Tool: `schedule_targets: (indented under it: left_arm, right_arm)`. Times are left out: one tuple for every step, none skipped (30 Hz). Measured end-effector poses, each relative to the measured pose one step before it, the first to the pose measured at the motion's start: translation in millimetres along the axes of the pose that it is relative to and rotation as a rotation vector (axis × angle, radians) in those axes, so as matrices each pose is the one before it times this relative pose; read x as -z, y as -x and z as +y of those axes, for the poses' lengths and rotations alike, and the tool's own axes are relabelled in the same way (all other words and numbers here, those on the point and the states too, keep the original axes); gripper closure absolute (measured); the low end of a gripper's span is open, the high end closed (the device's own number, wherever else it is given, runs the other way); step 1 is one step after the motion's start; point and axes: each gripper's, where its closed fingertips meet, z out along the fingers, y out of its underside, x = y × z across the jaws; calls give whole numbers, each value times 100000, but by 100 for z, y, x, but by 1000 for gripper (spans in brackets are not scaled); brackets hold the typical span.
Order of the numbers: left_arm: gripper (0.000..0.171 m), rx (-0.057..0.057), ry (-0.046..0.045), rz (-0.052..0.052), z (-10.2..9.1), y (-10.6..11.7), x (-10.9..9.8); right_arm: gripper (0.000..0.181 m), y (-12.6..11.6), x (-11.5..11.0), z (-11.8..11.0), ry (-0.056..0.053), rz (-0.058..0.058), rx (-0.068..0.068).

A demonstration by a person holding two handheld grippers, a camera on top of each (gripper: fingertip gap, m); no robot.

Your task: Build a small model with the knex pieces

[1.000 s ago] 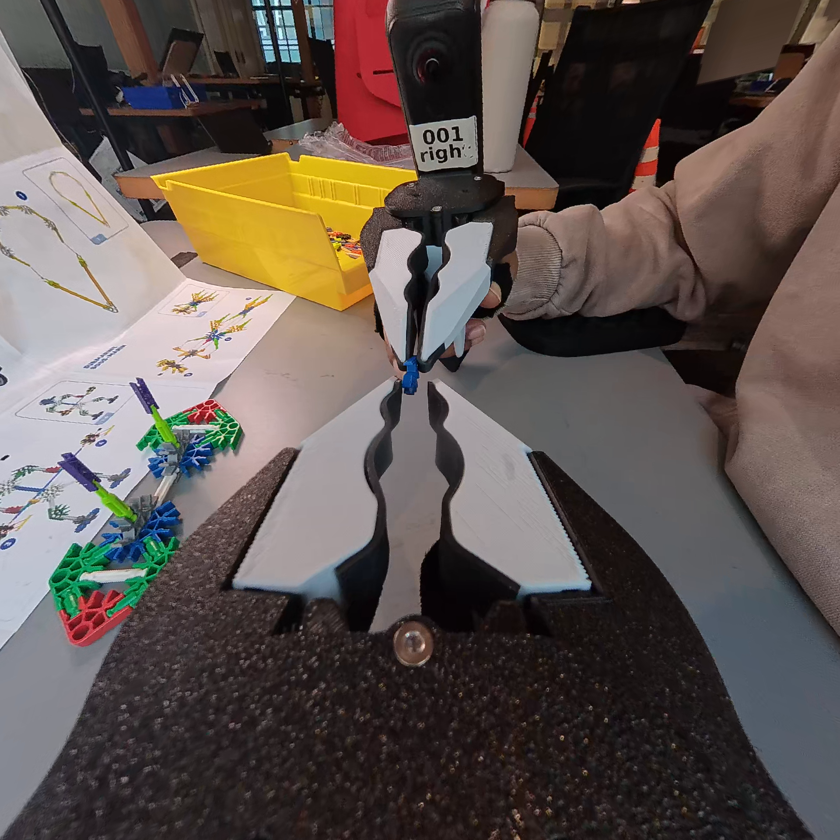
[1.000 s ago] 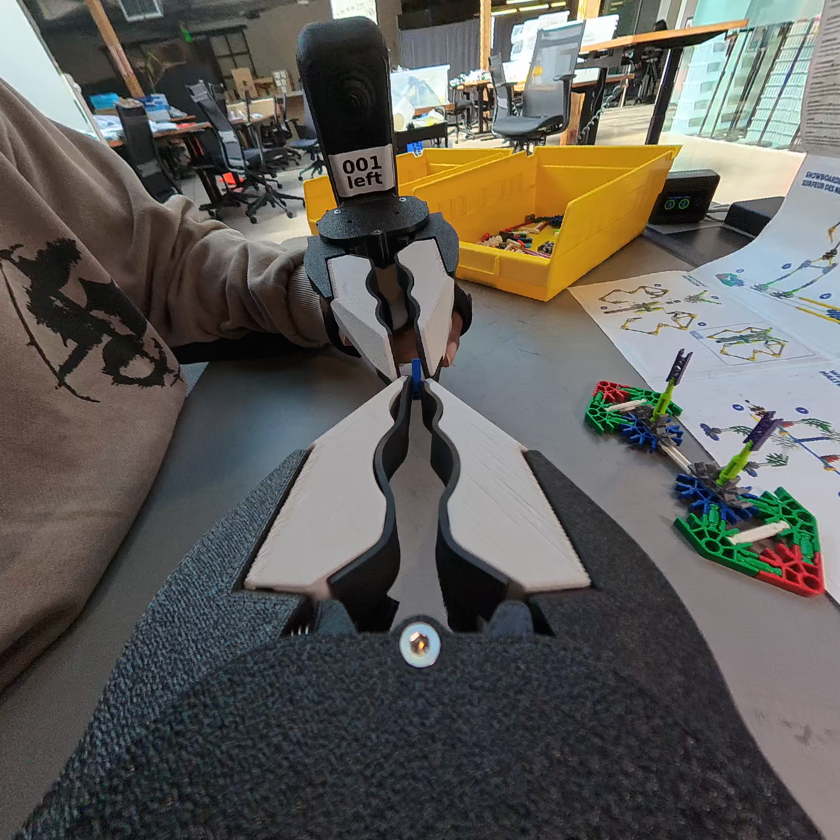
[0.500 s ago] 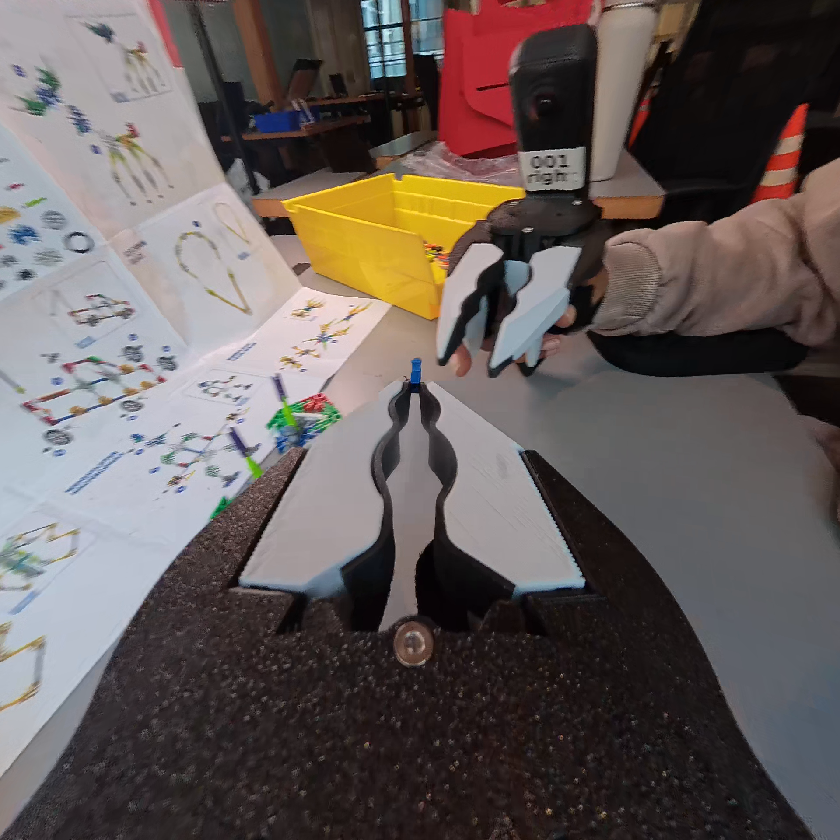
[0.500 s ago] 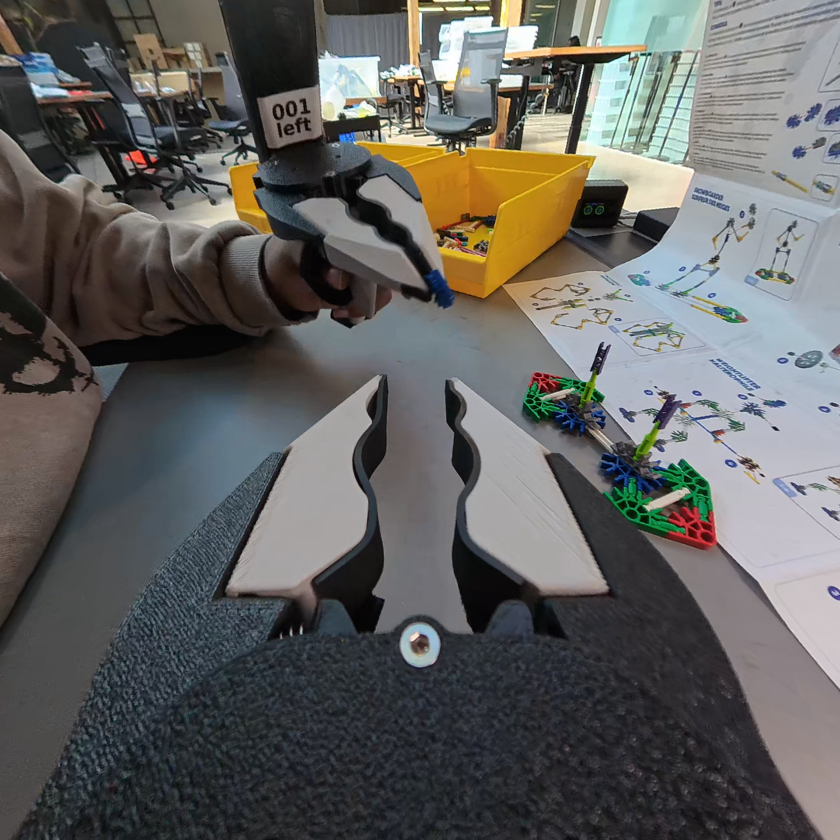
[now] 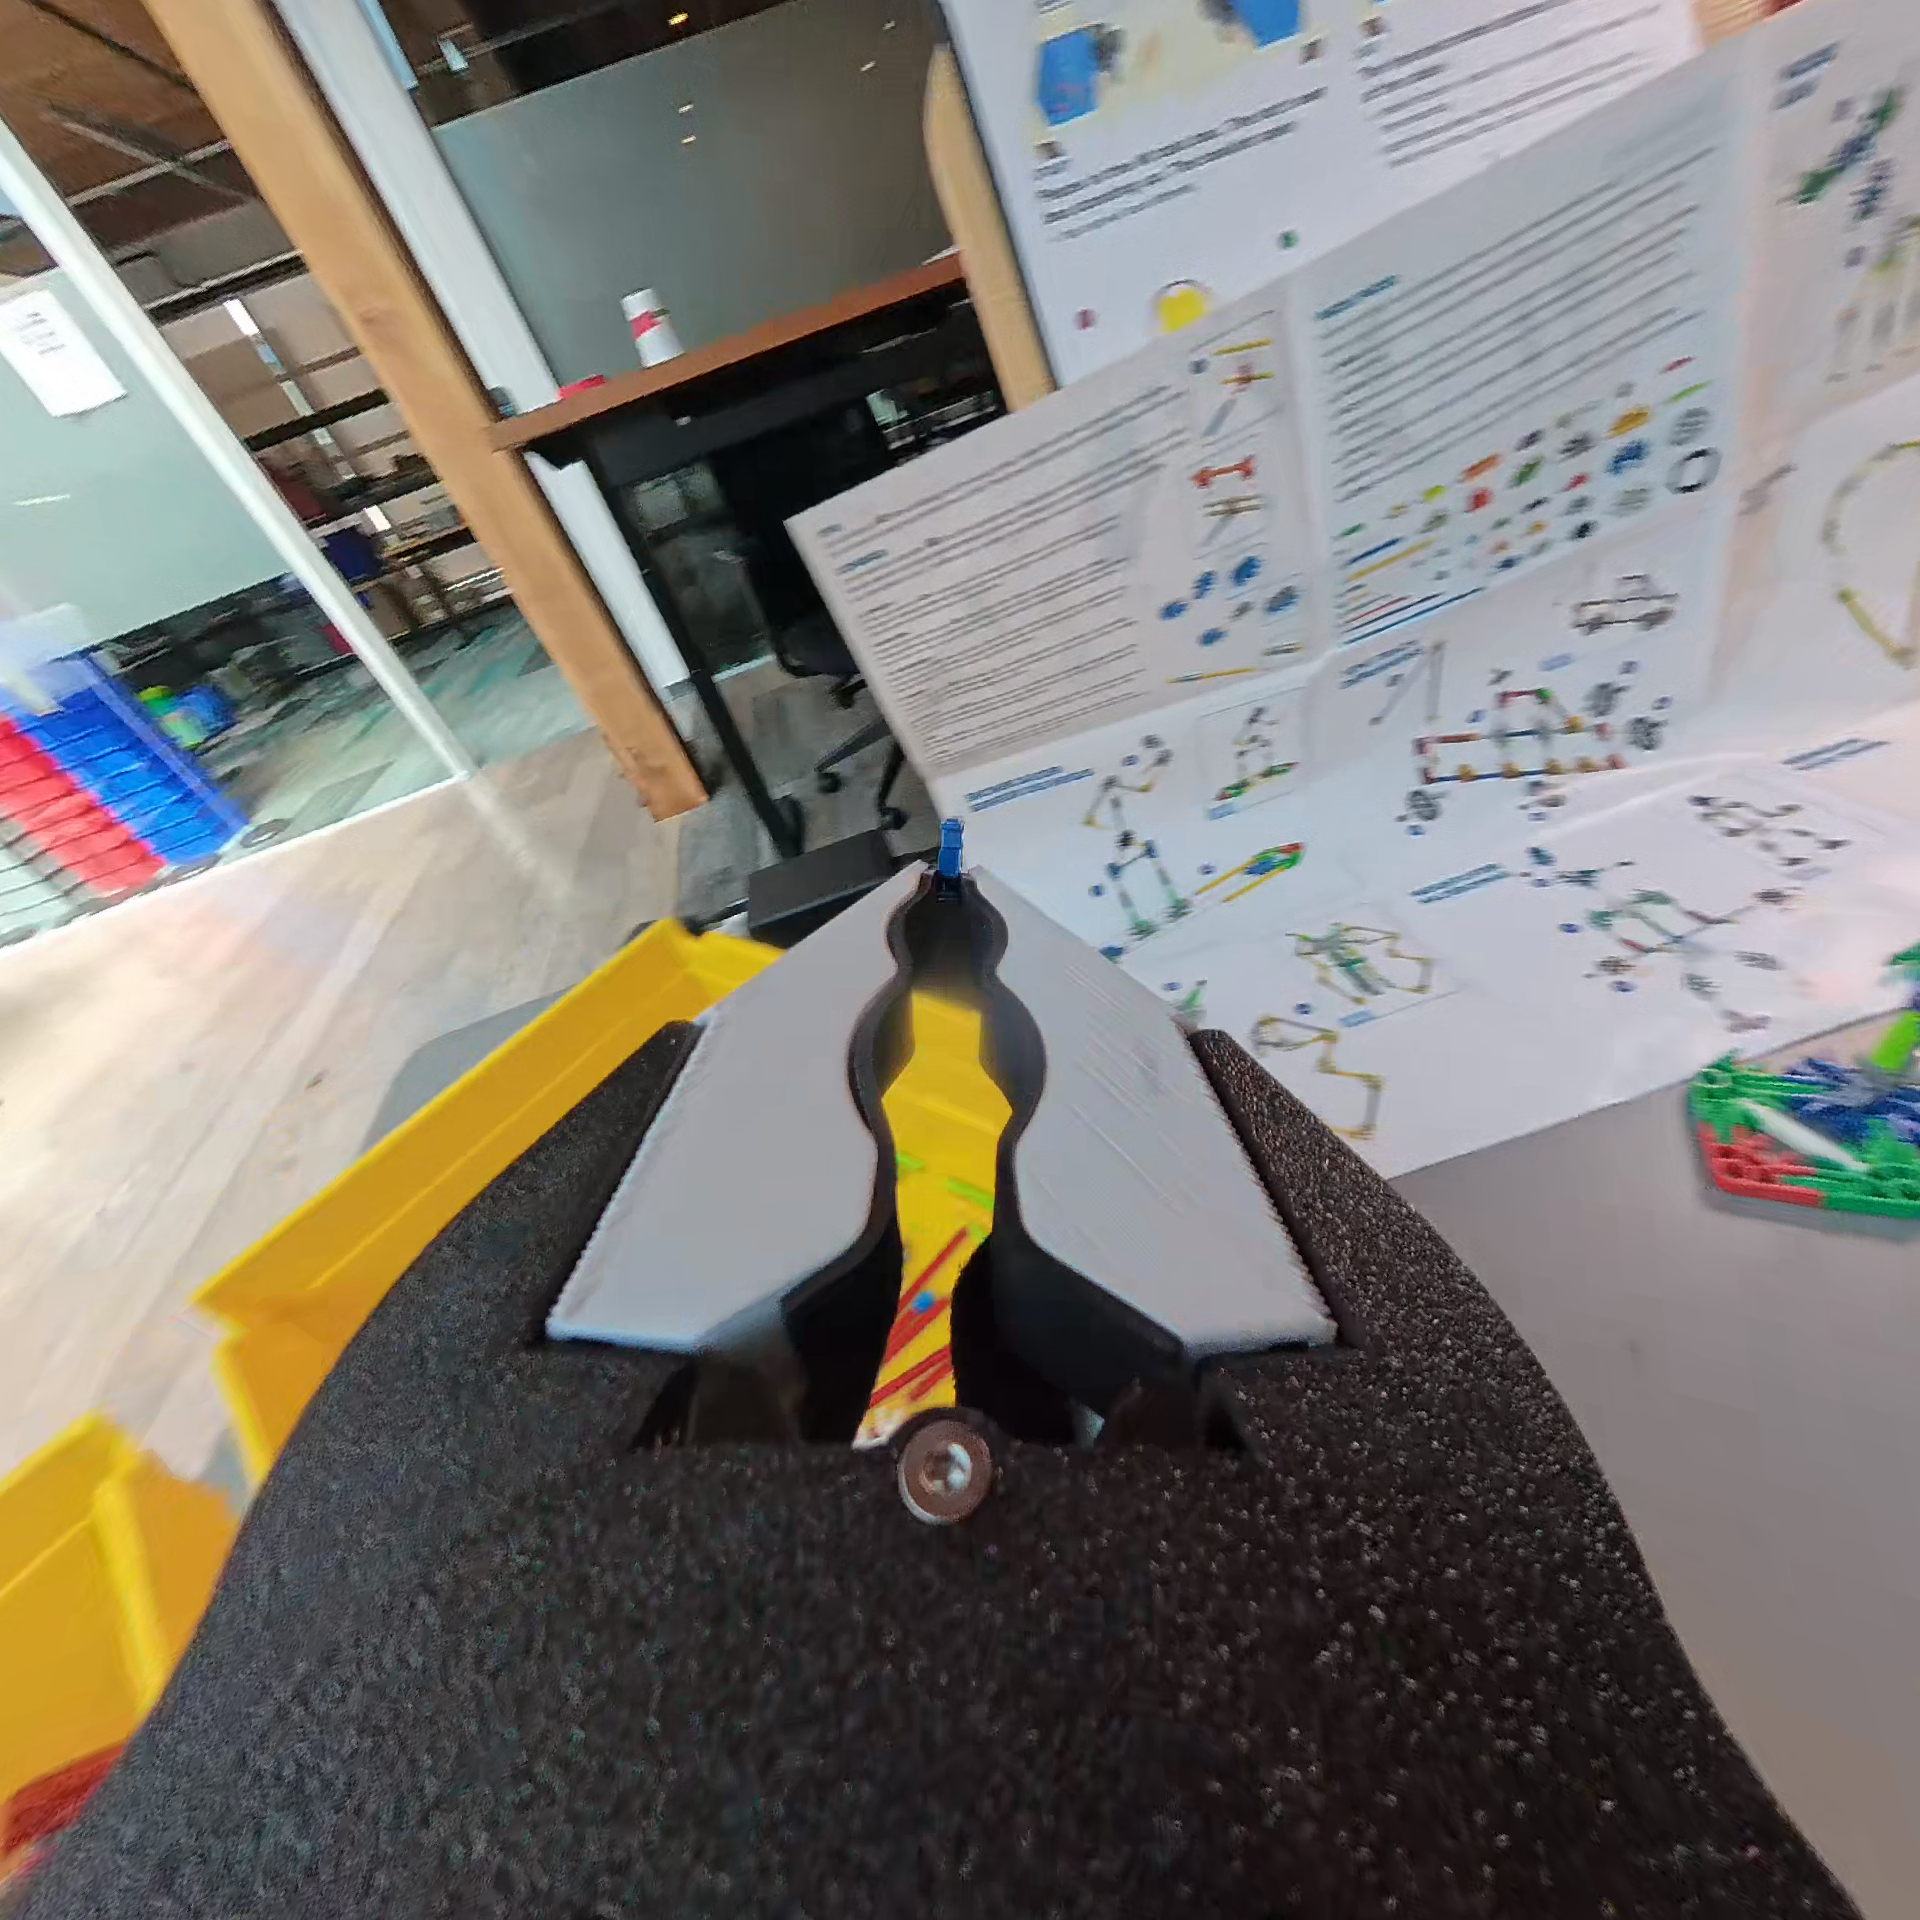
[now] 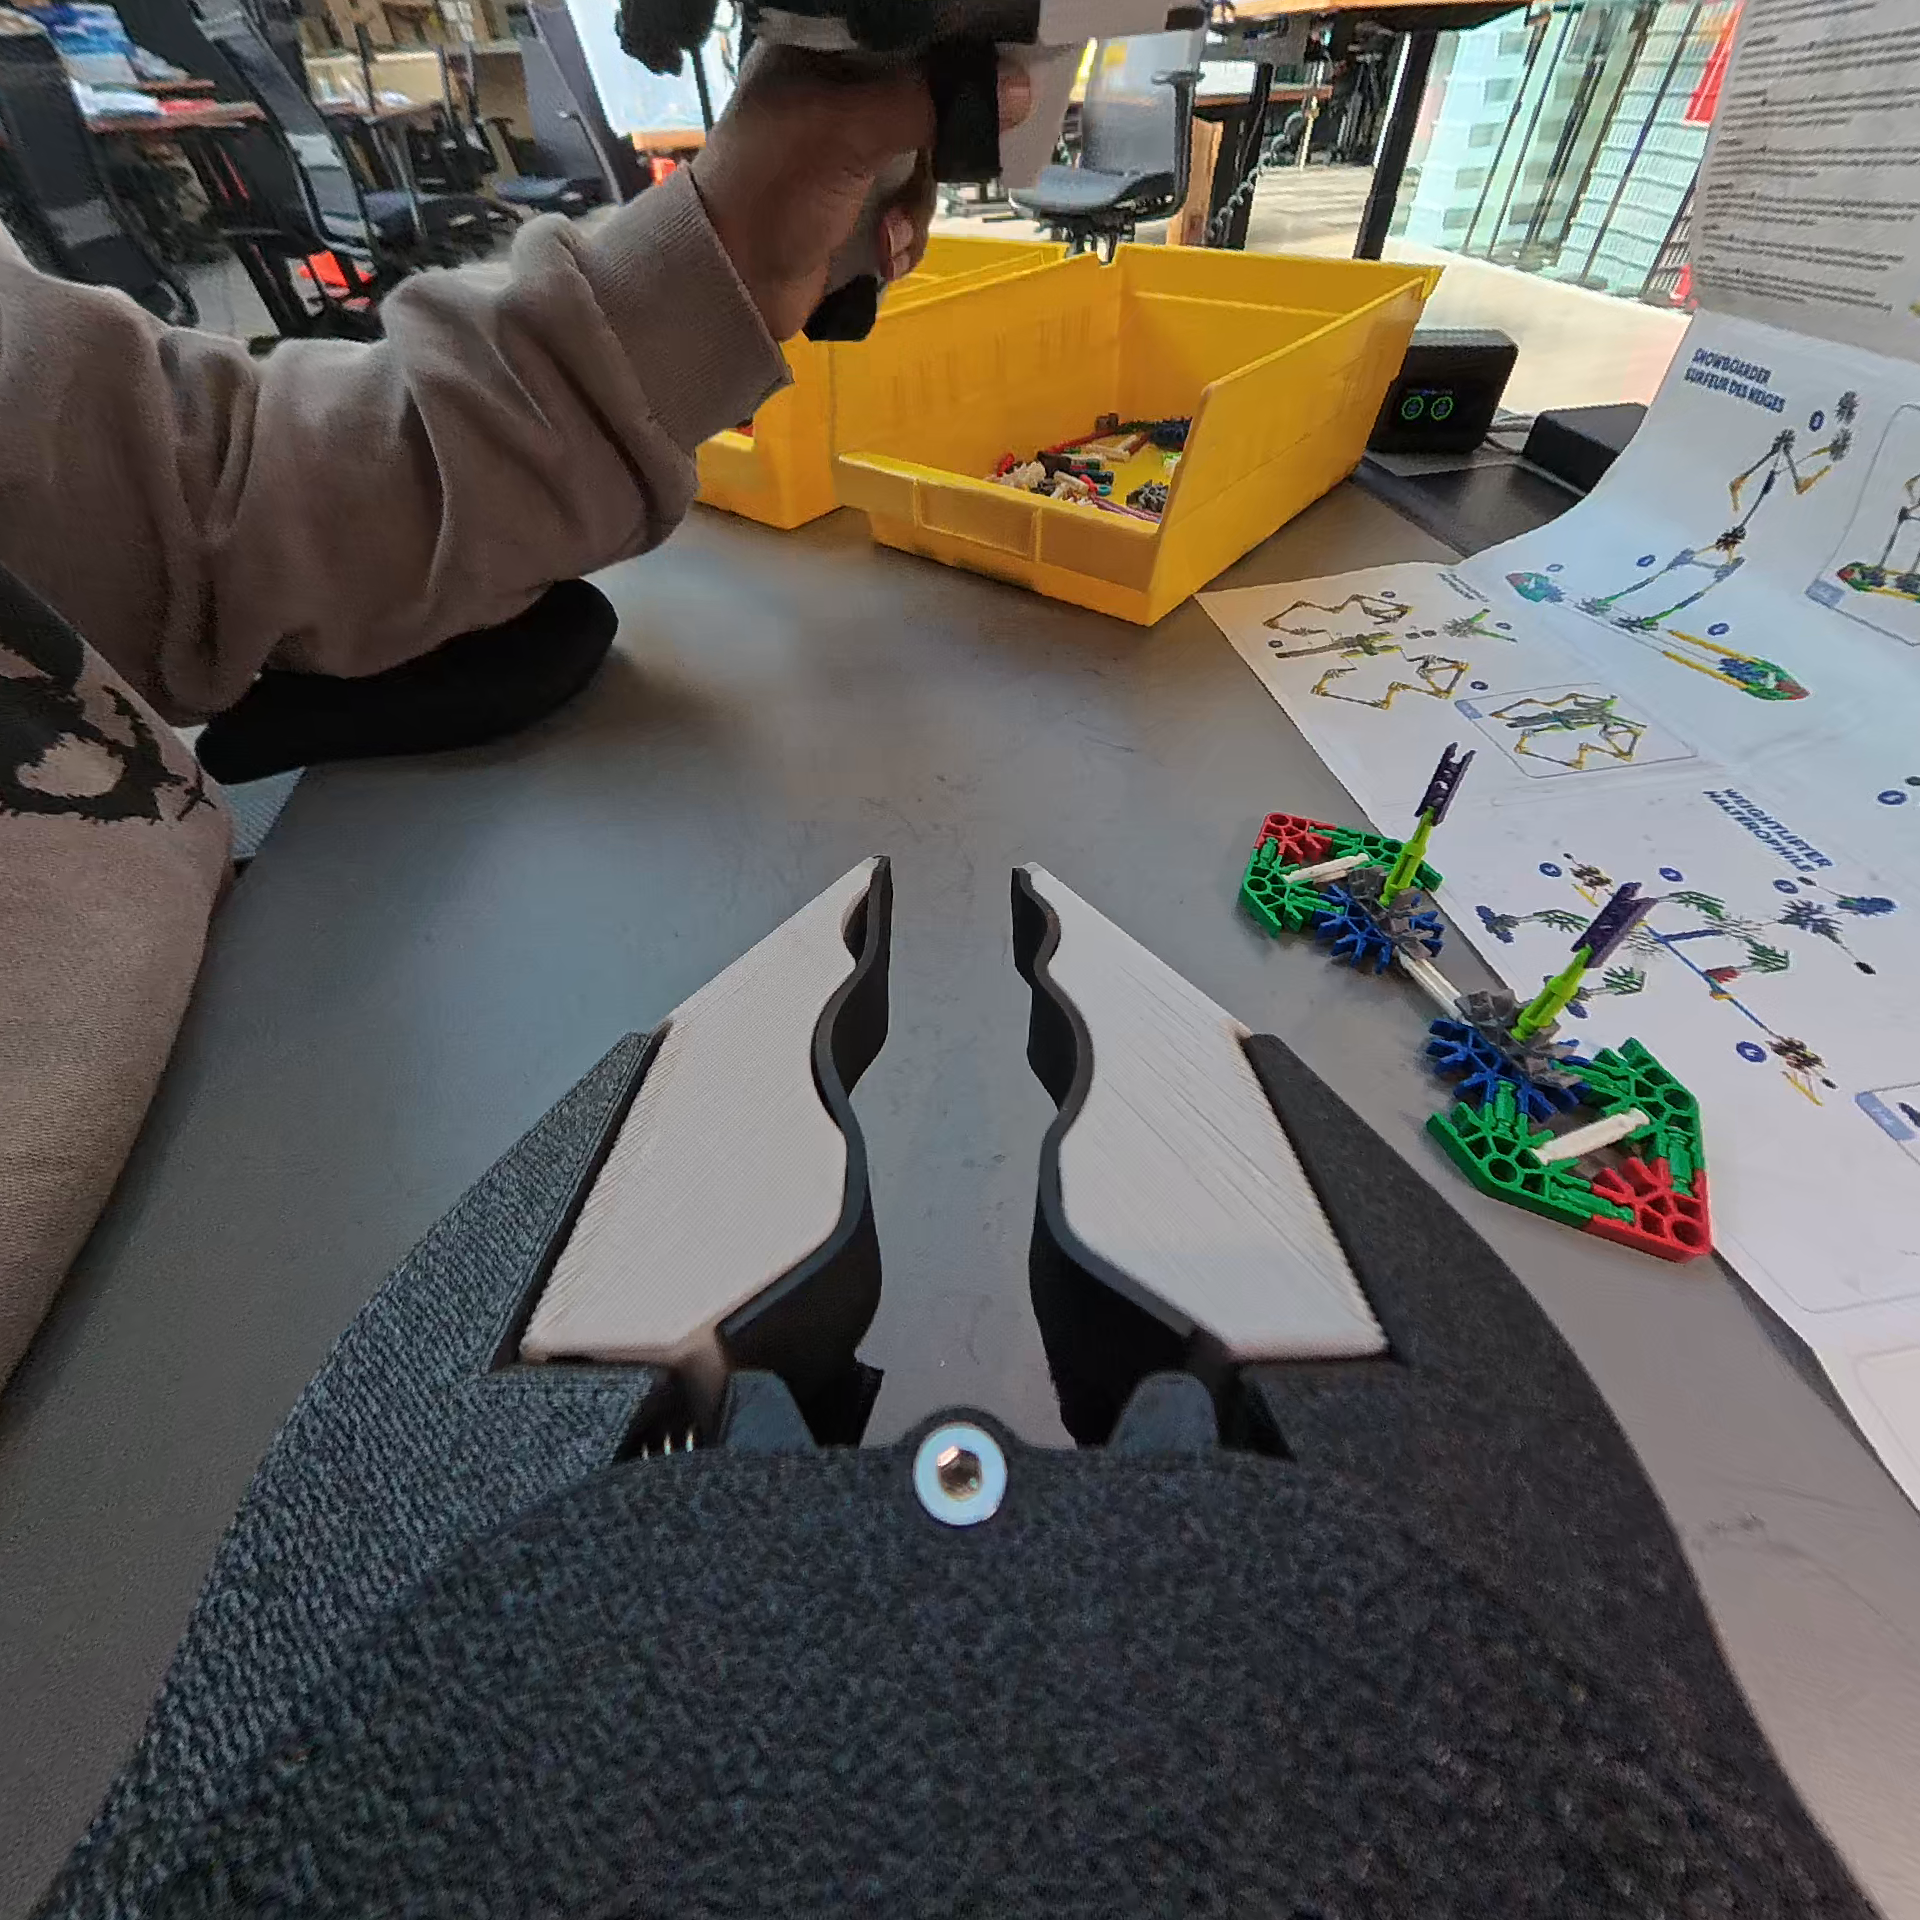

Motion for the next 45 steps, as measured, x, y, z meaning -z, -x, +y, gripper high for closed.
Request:
schedule_targets:
  left_arm:
    - [169, -1280, 2930, -6466, 205, 2312, 661]
    - [170, -1262, 3601, -6350, 388, 2376, 653]
    - [170, -1464, 4560, -6377, 666, 2465, 596]
    - [169, -1470, 5365, -6275, 956, 2541, 497]
    - [170, -1020, 6402, -5882, 1291, 2577, 377]
    - [170, -498, 6881, -6337, 1543, 2736, 251]
    - [169, 104, 7714, -6212, 1829, 2749, 87]
    - [169, 1240, 9205, -4111, 2149, 2390, -159]
    - [169, 2162, 9409, -1269, 2220, 1792, -368]
    - [170, 1871, 7823, 423, 1972, 1231, -483]
    - [170, 510, 6614, 1048, 1762, 779, -521]
    - [170, -1088, 7423, 1964, 1834, 277, -582]
    - [169, -2363, 7970, 2471, 1861, -88, -685]
    - [169, -2595, 6018, 1417, 1507, -153, -713]
    - [169, -1637, 3336, 430, 1045, -59, -624]
    - [168, -109, 1092, -47, 638, 73, -475]
    - [162, 1269, -643, -654, 267, 235, -270]
    - [156, 1679, -1739, -975, -29, 313, -70]
    - [152, 1229, -2555, -1208, -305, 291, 138]
    - [148, 438, -3150, -1507, -588, 243, 309]
    - [146, -248, -3520, -1657, -795, 188, 440]
    - [145, -579, -3706, -1707, -962, 126, 556]
    - [145, -603, -3694, -1299, -1079, 35, 645]
    - [144, -458, -4104, -555, -1248, -124, 726]
    - [143, -206, -5075, 624, -1463, -396, 821]
    - [142, 299, -6244, 2544, -1718, -802, 914]
    - [142, 1133, -7514, 5361, -1980, -1402, 960]
    - [141, 1805, -8417, 8408, -2189, -2095, 934]
    - [141, 2008, -8357, 10616, -2184, -2701, 748]
    - [141, 1698, -7340, 11848, -1999, -3151, 452]
    - [140, 927, -5965, 11860, -1704, -3350, 60]
    - [139, -95, -4611, 10130, -1377, -3228, -316]
    - [138, -1432, -3140, 8522, -1011, -3083, -661]
    - [137, -2072, -1624, 7660, -657, -2988, -947]
    - [136, -1837, -957, 7297, -429, -2921, -1177]
    - [135, -1343, -893, 8042, -257, -3030, -1387]
    - [135, -759, -357, 8799, -1, -3069, -1580]
    - [134, -404, 392, 8335, 318, -2851, -1727]
    - [133, 340, 696, 7226, 571, -2478, -1834]
    - [133, 1207, 1322, 6822, 883, -2196, -1917]
    - [133, 1568, 2738, 5642, 1292, -1743, -1982]
    - [132, 746, 3991, 3126, 1619, -1120, -1960]
    - [130, -611, 4838, 795, 1794, -550, -1819]
    - [129, -1057, 5099, -620, 1765, -163, -1591]
    - [127, -548, 4462, -478, 1506, -24, -1333]
  right_arm:
    - [160, -6, 25, -29, -279, -123, -470]
    - [160, -25, -1, -14, -89, -54, -437]
    - [159, -36, -22, 4, 22, -42, -469]
    - [159, -74, -26, 12, 110, 73, -535]
    - [159, -107, -5, 2, 7, 98, -712]
    - [159, -117, 11, -26, -145, 46, -931]
    - [159, -129, 38, -41, -376, -13, -1152]
    - [159, -172, 59, -70, -528, 81, -1312]
    - [160, -203, 96, -83, -754, 270, -1402]
    - [160, -217, 118, -112, -913, 378, -1392]
    - [160, -184, 118, -108, -938, 255, -1462]
    - [160, -165, 99, -97, -854, 120, -1458]
    - [160, -160, 65, -78, -691, 44, -1337]
    - [160, -146, 33, -54, -494, -42, -1323]
    - [160, -141, -21, -56, -386, -111, -1291]
    - [160, -113, -32, -46, -325, -91, -1203]
    - [159, -69, -45, -52, -348, -126, -891]
    - [159, 3, -48, -18, -147, -165, -405]
    - [159, 36, -44, 5, 135, -70, 118]
    - [159, 51, -33, 48, 350, 66, 514]
    - [159, 63, -27, 31, 286, 4, 535]
    - [159, 58, -36, 32, 258, -8, 423]
    - [159, 53, -19, 25, 210, -92, 327]
    - [159, 62, -20, 13, 138, -207, 287]
    - [159, 44, -5, 18, 73, -86, 246]
    - [159, 28, 2, -5, -34, 10, 235]
    - [159, 26, 15, -25, -139, 68, 271]
    - [159, 12, 21, -15, -156, 176, 276]
    - [159, -7, 18, -6, -74, 295, 265]
    - [159, -100, 15, 40, 310, 878, 406]
    - [159, -193, 34, 61, 535, 1422, 678]
    - [159, -243, 31, 36, 340, 1736, 810]
    - [159, -321, 65, 6, 138, 2328, 677]
    - [159, -341, 102, -21, -107, 2278, 528]
    - [159, -297, 124, -72, -467, 1924, 330]
    - [159, -369, 168, -126, -776, 2313, 69]
    - [159, -443, 182, -146, -755, 2546, 215]
    - [159, -421, 190, -125, -534, 2373, 593]
    - [159, -438, 198, -116, -483, 2533, 749]
    - [159, -406, 213, -92, -327, 2390, 792]
    - [159, -364, 210, -72, -173, 2127, 892]
    - [160, -361, 188, -71, -49, 2118, 1028]
    - [160, -391, 158, -74, 150, 2216, 1133]
    - [159, -327, 139, -44, 245, 1798, 1095]
    - [160, -244, 116, -12, 293, 1285, 871]
